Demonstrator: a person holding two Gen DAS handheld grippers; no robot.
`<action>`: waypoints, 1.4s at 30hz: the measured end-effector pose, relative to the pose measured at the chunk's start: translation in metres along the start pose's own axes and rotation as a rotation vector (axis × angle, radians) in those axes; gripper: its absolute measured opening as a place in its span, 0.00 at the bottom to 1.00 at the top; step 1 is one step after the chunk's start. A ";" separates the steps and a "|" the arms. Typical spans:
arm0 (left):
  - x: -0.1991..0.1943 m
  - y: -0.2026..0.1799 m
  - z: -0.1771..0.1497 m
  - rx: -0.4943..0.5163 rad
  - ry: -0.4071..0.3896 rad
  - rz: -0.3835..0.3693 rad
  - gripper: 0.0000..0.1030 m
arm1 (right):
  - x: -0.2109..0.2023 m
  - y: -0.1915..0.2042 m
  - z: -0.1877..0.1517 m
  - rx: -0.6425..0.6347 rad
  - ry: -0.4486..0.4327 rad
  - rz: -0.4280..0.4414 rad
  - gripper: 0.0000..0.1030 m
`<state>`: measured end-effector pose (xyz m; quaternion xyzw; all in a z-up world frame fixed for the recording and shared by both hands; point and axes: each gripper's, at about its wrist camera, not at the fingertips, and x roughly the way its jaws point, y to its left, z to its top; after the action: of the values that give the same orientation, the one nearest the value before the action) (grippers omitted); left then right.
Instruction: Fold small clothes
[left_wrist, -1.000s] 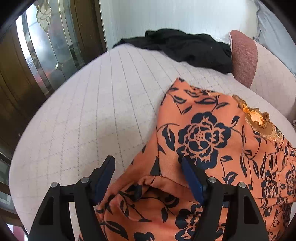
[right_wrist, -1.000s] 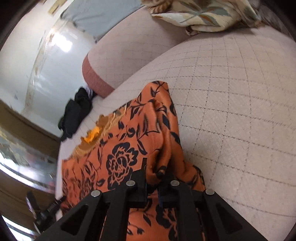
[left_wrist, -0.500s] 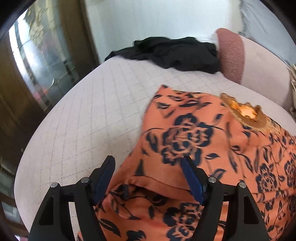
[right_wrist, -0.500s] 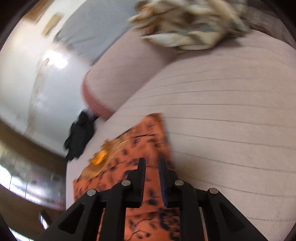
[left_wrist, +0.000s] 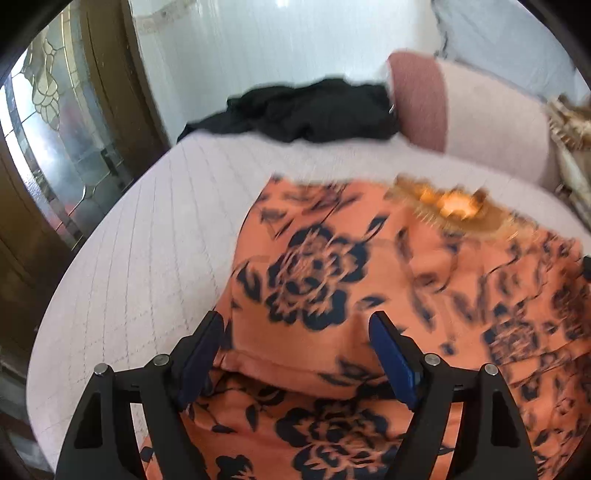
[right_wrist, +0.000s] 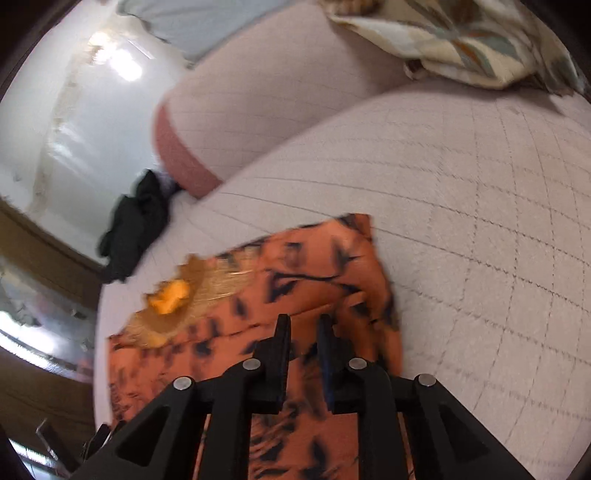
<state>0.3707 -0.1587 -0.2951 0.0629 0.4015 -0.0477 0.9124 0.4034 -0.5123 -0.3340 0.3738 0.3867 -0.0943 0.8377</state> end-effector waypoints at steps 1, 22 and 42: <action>-0.004 -0.004 0.000 0.008 -0.015 -0.030 0.80 | -0.007 0.012 -0.006 -0.032 0.002 0.041 0.17; 0.026 0.040 -0.003 -0.127 0.131 0.060 0.83 | 0.085 0.164 -0.071 -0.246 0.239 0.168 0.17; 0.031 0.088 -0.017 -0.201 0.213 -0.077 0.86 | 0.179 0.293 -0.076 -0.354 0.289 0.169 0.15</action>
<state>0.3913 -0.0706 -0.3228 -0.0396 0.5010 -0.0352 0.8638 0.6127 -0.2296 -0.3320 0.2618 0.4806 0.0997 0.8310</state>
